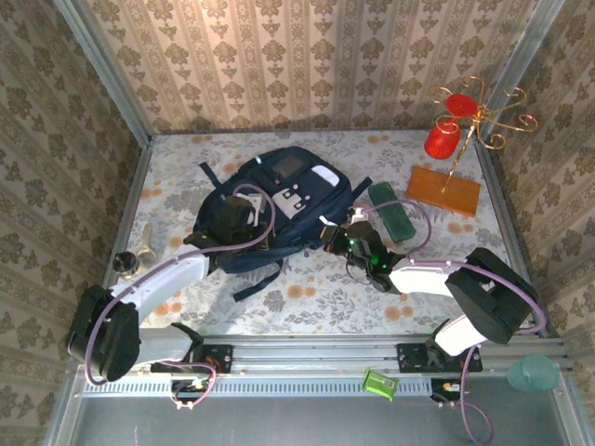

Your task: Pack the student bag

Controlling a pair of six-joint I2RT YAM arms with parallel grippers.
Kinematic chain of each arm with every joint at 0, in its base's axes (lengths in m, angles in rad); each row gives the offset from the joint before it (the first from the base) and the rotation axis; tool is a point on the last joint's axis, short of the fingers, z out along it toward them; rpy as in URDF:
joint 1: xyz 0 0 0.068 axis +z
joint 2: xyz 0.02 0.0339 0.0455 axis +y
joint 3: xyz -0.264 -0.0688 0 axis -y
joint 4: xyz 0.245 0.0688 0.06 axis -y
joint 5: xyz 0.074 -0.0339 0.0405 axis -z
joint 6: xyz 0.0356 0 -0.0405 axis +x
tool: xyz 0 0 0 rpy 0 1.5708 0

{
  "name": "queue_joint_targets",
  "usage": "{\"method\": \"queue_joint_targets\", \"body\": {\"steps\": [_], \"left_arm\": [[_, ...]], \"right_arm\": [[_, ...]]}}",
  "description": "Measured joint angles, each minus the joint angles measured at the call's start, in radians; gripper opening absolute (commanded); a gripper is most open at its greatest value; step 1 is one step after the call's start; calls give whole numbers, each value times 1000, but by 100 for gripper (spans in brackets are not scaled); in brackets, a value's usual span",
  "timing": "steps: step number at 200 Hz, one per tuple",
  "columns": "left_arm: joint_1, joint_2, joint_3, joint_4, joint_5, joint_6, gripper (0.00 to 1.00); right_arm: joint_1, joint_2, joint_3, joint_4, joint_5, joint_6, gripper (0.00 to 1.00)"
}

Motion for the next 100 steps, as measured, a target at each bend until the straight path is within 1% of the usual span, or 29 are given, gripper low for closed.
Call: {"method": "queue_joint_targets", "body": {"steps": [16, 32, 47, 70, 100], "left_arm": [[14, -21, -29, 22, 45, 14, 0], [19, -21, -58, 49, 73, 26, 0], [21, -9, -67, 66, 80, 28, 0], [21, 37, -58, 97, 79, 33, 0], [24, 107, -27, 103, 41, 37, 0]], "right_arm": [[-27, 0, 10, -14, -10, -9, 0], [-48, 1, 18, -22, -39, -35, 8], [-60, 3, 31, -43, -70, -63, 11], [-59, 4, 45, -77, -78, -100, 12], [-59, 4, 46, -99, -77, -128, 27]]}}
